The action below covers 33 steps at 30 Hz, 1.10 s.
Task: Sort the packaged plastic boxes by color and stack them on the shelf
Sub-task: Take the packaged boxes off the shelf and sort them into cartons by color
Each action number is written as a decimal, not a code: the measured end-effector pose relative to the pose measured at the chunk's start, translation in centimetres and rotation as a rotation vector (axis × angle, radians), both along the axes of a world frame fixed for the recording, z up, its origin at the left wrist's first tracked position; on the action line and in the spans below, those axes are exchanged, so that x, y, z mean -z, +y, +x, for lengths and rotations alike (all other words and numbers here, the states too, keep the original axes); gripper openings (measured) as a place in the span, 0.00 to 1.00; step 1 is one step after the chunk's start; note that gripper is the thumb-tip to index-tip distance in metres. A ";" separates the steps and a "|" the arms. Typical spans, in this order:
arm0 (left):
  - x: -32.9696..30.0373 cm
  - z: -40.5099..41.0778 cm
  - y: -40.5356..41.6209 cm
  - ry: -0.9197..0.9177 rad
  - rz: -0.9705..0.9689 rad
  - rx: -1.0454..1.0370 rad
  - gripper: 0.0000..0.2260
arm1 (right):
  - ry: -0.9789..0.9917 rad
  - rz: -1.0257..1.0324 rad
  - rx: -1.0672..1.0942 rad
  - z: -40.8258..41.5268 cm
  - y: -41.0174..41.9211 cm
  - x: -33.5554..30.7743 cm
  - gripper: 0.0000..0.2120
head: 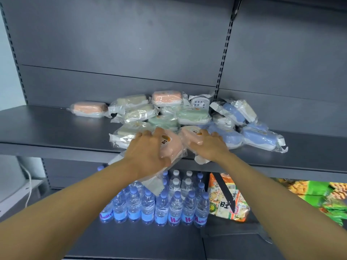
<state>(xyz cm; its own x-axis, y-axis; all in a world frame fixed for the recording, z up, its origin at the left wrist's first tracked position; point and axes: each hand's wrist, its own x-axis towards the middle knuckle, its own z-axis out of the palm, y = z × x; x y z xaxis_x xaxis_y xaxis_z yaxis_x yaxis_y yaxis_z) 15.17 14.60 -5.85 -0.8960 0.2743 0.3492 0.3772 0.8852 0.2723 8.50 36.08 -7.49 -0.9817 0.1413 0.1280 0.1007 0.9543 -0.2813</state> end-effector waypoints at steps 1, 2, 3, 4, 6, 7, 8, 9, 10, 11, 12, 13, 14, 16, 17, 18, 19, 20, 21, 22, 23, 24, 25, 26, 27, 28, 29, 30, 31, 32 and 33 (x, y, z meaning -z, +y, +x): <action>0.2 0.3 -0.3 -0.003 0.010 0.006 0.31 | -0.014 0.012 0.014 -0.5 -0.1 0.3 0.38; 0.3 0.6 -0.8 -0.006 0.021 0.010 0.32 | -0.007 0.024 0.026 -0.8 -0.3 0.3 0.37; 0.5 0.8 -1.2 -0.007 0.031 0.016 0.33 | 0.015 0.038 0.041 -0.9 -0.5 0.3 0.36; 0.6 1.0 -1.7 -0.007 0.040 0.021 0.33 | 0.049 0.050 0.054 -0.7 -0.7 0.1 0.35; 1.1 1.6 -2.7 -0.007 0.054 0.037 0.34 | 0.140 0.040 0.073 0.8 -1.4 -0.5 0.32; 1.4 1.9 -3.2 -0.008 0.057 0.044 0.34 | 0.193 0.017 0.073 1.9 -1.8 -0.8 0.31; 1.8 2.3 -3.7 -0.011 0.056 0.048 0.35 | 0.242 -0.015 0.064 3.2 -2.0 -0.9 0.31; 2.1 2.7 -4.1 -0.017 0.051 0.053 0.36 | 0.282 -0.049 0.052 4.7 -2.2 -0.9 0.30; 2.4 3.2 -4.5 -0.024 0.046 0.060 0.36 | 0.317 -0.065 0.034 6.2 -2.3 -0.7 0.31; 2.7 3.7 -4.9 -0.032 0.045 0.071 0.36 | 0.339 -0.062 0.016 7.7 -2.3 -0.3 0.31; 3.0 4.2 -5.2 -0.039 0.050 0.088 0.36 | 0.347 -0.053 -0.002 9.2 -2.2 0.1 0.32; 3.4 4.8 -5.5 -0.054 0.056 0.109 0.35 | 0.343 -0.049 -0.019 10.7 -2.1 0.6 0.33; 3.8 5.4 -5.7 -0.068 0.059 0.129 0.35 | 0.331 -0.056 -0.033 12.0 -2.1 1.2 0.32; 5.2 6.5 -6.2 -0.105 0.051 0.158 0.34 | 0.284 -0.090 -0.048 14.4 -2.1 2.5 0.32; 6.0 7.2 -6.3 -0.125 0.048 0.162 0.34 | 0.259 -0.101 -0.057 15.5 -2.1 3.4 0.32; 7.0 7.8 -6.4 -0.137 0.049 0.164 0.34 | 0.236 -0.102 -0.068 16.4 -2.3 4.3 0.33; 8.0 8.5 -6.6 -0.154 0.047 0.160 0.34 | 0.213 -0.097 -0.080 17.2 -2.4 5.3 0.34; 9.1 9.2 -6.8 -0.173 0.042 0.154 0.33 | 0.192 -0.095 -0.094 17.9 -2.6 6.5 0.36; 10.3 9.9 -7.0 -0.202 0.035 0.151 0.33 | 0.172 -0.097 -0.108 18.5 -2.8 7.8 0.36; 11.6 10.5 -7.2 -0.237 0.031 0.149 0.33 | 0.150 -0.106 -0.120 19.1 -3.0 9.2 0.36; 12.9 11.2 -7.5 -0.277 0.027 0.145 0.33 | 0.123 -0.113 -0.131 19.6 -3.1 10.7 0.35; 14.3 11.9 -7.9 -0.310 0.021 0.137 0.33 | 0.093 -0.117 -0.140 20.2 -3.3 12.2 0.35; 15.8 12.7 -8.3 -0.345 0.015 0.128 0.34 | 0.056 -0.121 -0.145 20.7 -3.4 13.8 0.35; 17.3 13.6 -8.7 -0.379 0.008 0.119 0.34 | 0.014 -0.128 -0.151 21.4 -3.6 15.5 0.35; 18.8 14.5 -9.1 -0.408 0.002 0.108 0.35 | -0.031 -0.136 -0.156 22.0 -3.9 17.2 0.35; 20.3 15.6 -9.6 -0.434 -0.003 0.094 0.35 | -0.073 -0.136 -0.162 22.6 -4.1 19.0 0.36; 21.8 16.7 -10.1 -0.461 -0.009 0.079 0.36 | -0.114 -0.130 -0.165 23.2 -4.4 20.7 0.37; 23.2 17.7 -10.7 -0.483 -0.014 0.066 0.36 | -0.152 -0.124 -0.167 23.9 -4.8 22.3 0.38; 24.6 18.7 -11.4 -0.511 -0.016 0.051 0.35 | -0.189 -0.124 -0.167 24.6 -5.2 23.8 0.38; 26.0 19.6 -12.2 -0.547 -0.015 0.030 0.36 | -0.223 -0.125 -0.166 25.2 -5.7 25.1 0.37; 27.2 20.5 -13.1 -0.584 -0.014 0.005 0.36 | -0.258 -0.122 -0.164 25.7 -6.2 26.4 0.36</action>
